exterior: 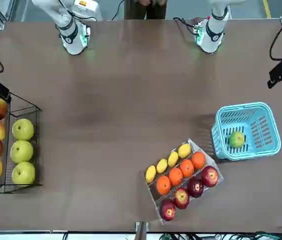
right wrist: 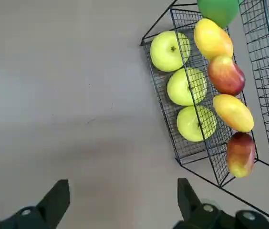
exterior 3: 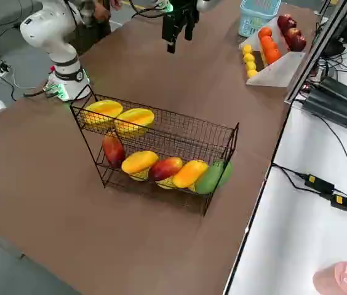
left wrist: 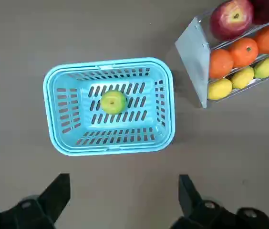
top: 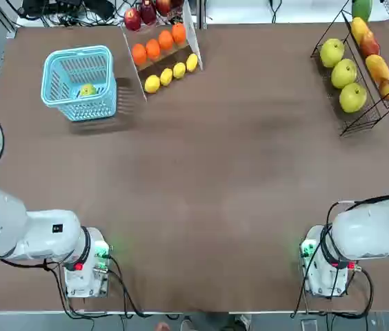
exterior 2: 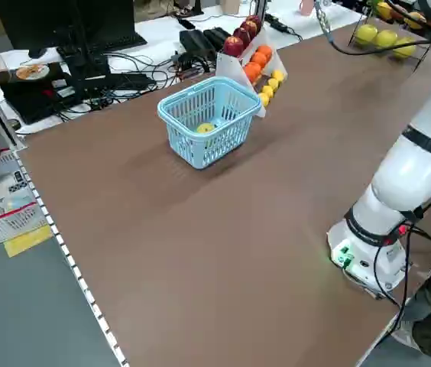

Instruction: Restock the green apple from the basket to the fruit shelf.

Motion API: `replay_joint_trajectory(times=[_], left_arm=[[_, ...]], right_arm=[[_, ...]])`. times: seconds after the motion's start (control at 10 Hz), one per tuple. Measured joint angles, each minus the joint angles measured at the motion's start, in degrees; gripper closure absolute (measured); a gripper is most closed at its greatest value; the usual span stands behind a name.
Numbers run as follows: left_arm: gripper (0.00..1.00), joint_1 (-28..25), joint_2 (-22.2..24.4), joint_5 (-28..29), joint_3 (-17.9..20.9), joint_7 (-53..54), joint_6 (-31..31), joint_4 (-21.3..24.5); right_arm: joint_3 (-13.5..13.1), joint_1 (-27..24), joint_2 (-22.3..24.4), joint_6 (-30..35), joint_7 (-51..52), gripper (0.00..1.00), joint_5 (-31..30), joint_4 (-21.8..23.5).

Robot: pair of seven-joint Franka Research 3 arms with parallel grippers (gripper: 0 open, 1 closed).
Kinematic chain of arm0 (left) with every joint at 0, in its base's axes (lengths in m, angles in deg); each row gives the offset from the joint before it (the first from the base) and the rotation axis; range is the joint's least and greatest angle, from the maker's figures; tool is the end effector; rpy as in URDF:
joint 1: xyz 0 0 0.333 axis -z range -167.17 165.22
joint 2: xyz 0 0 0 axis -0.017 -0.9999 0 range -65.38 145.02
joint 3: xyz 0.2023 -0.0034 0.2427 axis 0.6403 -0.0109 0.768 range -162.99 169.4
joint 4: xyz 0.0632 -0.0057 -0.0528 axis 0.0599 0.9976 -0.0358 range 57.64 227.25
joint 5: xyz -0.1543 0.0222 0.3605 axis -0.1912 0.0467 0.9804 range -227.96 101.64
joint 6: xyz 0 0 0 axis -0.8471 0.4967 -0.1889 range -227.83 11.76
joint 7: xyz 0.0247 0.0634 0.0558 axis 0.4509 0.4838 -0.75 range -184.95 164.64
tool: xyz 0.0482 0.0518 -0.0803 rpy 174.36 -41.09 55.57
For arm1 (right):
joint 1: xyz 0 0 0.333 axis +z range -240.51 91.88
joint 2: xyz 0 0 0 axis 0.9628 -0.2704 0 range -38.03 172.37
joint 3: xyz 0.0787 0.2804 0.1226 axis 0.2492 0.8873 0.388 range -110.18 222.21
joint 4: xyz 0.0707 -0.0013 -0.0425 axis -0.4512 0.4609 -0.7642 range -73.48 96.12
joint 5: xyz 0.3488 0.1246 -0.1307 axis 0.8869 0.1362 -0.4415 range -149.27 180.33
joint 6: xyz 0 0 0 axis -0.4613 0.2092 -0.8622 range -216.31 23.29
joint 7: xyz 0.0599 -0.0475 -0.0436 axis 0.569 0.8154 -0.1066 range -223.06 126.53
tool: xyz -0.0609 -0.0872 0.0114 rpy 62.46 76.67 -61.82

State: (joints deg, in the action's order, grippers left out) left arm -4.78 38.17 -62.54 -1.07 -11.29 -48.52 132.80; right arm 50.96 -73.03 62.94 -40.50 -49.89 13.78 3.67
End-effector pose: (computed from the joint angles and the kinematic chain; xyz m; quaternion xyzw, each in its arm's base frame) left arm 0.5554 -0.0025 0.6680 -0.9998 -0.0064 -0.0174 0.0041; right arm 0.5749 -0.0391 0.6320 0.9987 -0.0473 0.0077 0.0186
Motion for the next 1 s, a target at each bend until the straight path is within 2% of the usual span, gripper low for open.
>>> replay_joint_trajectory(times=[0.5, 0.8, 1.0], left_arm=[[0.0, -0.44, -0.14, 0.09, 0.27, -0.06, 0.0, 0.05], [0.0, -7.04, -1.93, 0.07, 0.71, 0.29, 0.07, 0.43], [0.0, -8.73, -5.78, -0.03, 0.74, 0.7, 0.04, 0.81]], right_arm=[[0.96, -1.83, 0.85, 0.13, -0.06, 0.0, 0.0, -0.07], [1.28, -1.89, 1.16, 0.18, -0.06, 0.0, 0.0, 0.56], [1.55, -1.89, 1.16, -0.08, -0.06, 0.0, -0.05, 1.24]])
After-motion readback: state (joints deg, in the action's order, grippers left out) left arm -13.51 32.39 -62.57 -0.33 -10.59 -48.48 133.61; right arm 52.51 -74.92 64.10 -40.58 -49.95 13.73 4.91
